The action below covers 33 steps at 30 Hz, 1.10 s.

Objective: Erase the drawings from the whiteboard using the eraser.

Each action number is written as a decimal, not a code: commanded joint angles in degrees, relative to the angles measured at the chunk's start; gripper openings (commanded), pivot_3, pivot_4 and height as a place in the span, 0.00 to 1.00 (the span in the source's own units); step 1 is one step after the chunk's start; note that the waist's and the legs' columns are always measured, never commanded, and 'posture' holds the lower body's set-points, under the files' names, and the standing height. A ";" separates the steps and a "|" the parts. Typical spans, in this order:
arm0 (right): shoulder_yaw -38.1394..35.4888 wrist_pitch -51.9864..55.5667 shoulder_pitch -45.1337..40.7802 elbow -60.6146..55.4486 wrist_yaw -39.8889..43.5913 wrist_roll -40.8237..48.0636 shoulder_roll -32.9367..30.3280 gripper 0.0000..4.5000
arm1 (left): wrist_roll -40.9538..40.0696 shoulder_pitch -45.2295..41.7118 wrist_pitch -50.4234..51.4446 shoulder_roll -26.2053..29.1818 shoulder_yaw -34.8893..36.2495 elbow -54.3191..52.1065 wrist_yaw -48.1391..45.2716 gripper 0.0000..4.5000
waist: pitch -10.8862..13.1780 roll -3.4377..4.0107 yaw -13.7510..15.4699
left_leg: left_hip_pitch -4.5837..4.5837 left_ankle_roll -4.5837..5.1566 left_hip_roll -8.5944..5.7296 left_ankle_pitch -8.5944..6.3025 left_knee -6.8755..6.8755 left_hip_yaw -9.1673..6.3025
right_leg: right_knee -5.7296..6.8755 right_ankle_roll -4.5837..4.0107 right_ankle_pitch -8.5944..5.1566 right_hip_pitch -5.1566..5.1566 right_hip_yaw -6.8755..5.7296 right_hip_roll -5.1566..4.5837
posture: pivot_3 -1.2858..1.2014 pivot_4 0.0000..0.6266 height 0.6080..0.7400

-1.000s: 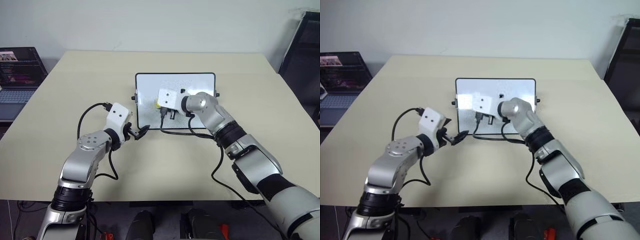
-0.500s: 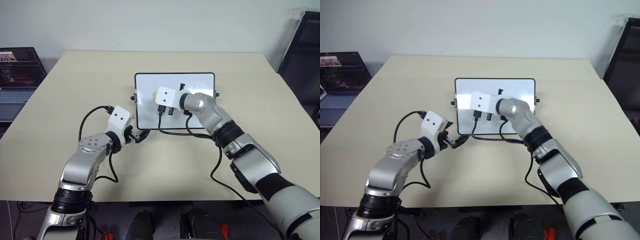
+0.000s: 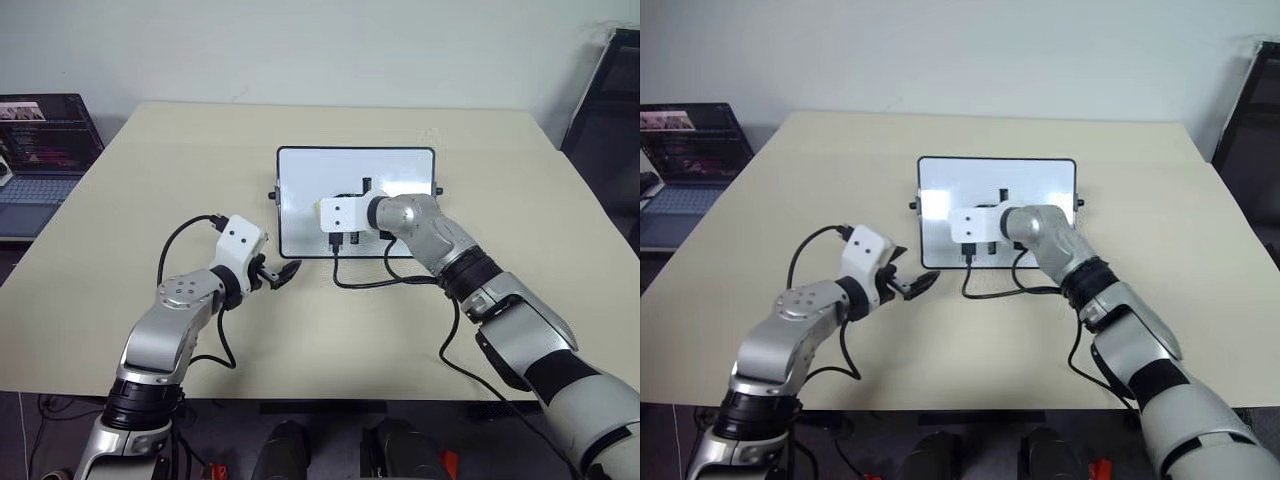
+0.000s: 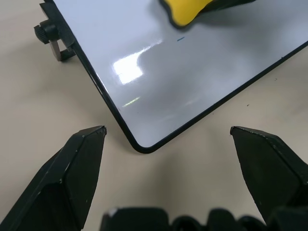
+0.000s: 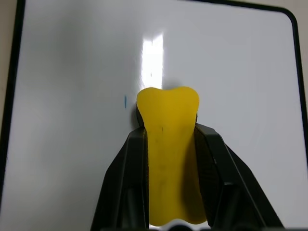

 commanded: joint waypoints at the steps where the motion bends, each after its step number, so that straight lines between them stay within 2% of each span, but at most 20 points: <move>1: -0.54 0.58 3.17 -2.80 1.80 -1.62 -3.77 0.22 | 0.05 -0.79 -1.19 0.52 0.35 -1.62 -0.53 1.00 | 0.00 0.00 0.08 | 0.01 0.00 0.00 0.00 0.00 0.00 | 0.00 0.00 0.00 0.00 0.00 0.00 | 0.52 0.24 1.00; 4: -0.99 1.63 4.52 -5.90 2.58 -0.69 -3.66 0.22 | 0.03 -1.07 -1.21 0.46 0.34 -1.30 -0.77 1.00 | 0.00 0.00 0.01 | 0.04 0.00 0.02 0.00 0.00 0.02 | 0.01 0.00 0.00 0.01 0.01 0.01 | 0.52 0.24 1.00; 8: -1.16 3.02 4.44 -7.03 2.03 -0.09 0.03 0.22 | 0.00 -1.75 -1.01 0.26 0.24 -0.96 -1.09 1.00 | 0.00 0.00 -0.55 | 0.04 0.00 0.03 0.00 -0.01 0.05 | 0.03 0.00 0.00 -0.01 0.04 0.02 | 0.52 0.24 1.00; 16: 0.20 2.50 1.96 -2.58 -0.35 -2.00 6.87 0.22 | 0.21 -2.60 -0.99 0.41 -0.07 -0.59 -1.50 1.00 | 0.00 0.00 -0.89 | 0.00 0.00 0.05 0.00 -0.09 0.07 | -0.01 0.00 0.00 -0.07 0.03 0.04 | 0.52 0.24 1.00; 19: 0.16 2.47 1.33 -1.11 -0.86 -2.21 7.52 0.22 | 0.18 -2.62 -0.85 0.36 -0.23 -0.85 -1.50 1.00 | 0.00 0.00 -0.86 | -0.01 0.00 0.04 0.00 -0.08 0.06 | -0.02 0.00 0.00 -0.07 0.03 0.03 | 0.52 0.24 1.00; 27: -0.95 2.63 4.54 -3.91 2.69 -2.19 -0.70 0.22 | 0.09 -2.40 -1.20 0.51 -0.08 -0.42 -1.84 1.00 | 0.00 0.00 0.06 | 0.00 0.00 0.00 0.00 -0.04 -0.01 | -0.03 0.00 0.00 -0.01 -0.01 0.00 | 0.52 0.24 1.00; 33: -1.76 3.11 7.84 -9.06 2.01 -2.44 -4.89 0.22 | 0.15 -2.89 -1.34 0.20 -0.57 0.12 -2.29 1.00 | 0.00 0.00 0.24 | 0.04 0.00 0.00 0.01 0.00 0.00 | -0.02 0.00 0.00 0.03 0.00 0.00 | 0.52 0.24 1.00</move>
